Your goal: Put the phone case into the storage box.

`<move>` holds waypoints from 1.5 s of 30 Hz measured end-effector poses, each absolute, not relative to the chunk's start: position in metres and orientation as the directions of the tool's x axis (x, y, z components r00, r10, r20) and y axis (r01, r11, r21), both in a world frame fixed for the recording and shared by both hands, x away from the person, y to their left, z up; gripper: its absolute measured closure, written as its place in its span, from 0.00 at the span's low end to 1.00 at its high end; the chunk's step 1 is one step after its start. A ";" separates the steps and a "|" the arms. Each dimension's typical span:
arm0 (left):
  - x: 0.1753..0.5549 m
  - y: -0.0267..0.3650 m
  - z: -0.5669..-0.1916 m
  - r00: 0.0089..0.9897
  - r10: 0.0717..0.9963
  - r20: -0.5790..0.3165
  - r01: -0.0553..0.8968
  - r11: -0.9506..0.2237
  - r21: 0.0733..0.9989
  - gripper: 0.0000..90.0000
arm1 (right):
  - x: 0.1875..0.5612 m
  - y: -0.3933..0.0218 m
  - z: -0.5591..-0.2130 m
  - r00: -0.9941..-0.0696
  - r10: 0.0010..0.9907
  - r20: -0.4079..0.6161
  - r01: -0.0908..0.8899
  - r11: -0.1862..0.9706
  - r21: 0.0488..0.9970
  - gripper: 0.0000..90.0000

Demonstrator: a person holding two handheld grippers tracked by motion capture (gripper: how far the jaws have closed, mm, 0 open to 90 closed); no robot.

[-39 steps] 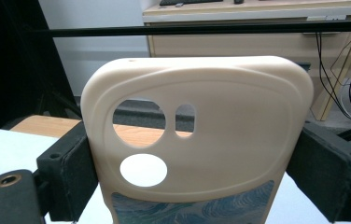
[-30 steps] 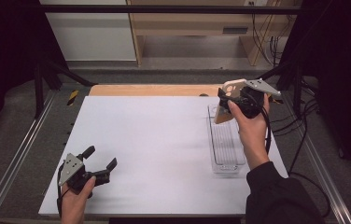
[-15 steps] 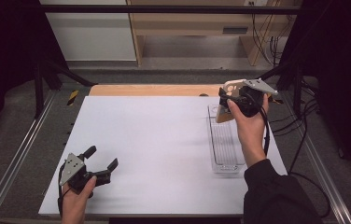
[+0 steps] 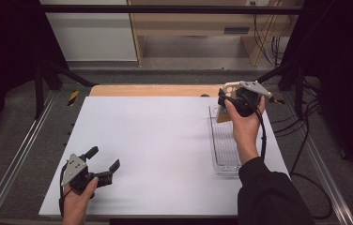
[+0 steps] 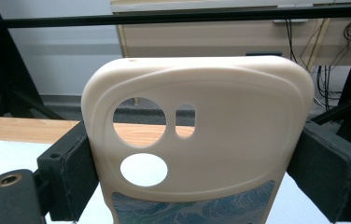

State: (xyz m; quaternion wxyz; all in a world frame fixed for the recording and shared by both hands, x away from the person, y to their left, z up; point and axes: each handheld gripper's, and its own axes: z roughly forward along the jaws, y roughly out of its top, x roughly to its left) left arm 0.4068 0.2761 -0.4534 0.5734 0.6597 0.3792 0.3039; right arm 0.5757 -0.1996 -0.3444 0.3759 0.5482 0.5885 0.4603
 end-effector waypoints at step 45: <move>0.407 0.275 -0.453 0.537 0.843 -0.035 0.146 -0.052 0.988 0.04 | 0.612 -0.186 -0.397 -0.075 0.996 0.049 0.322 -0.022 0.946 0.12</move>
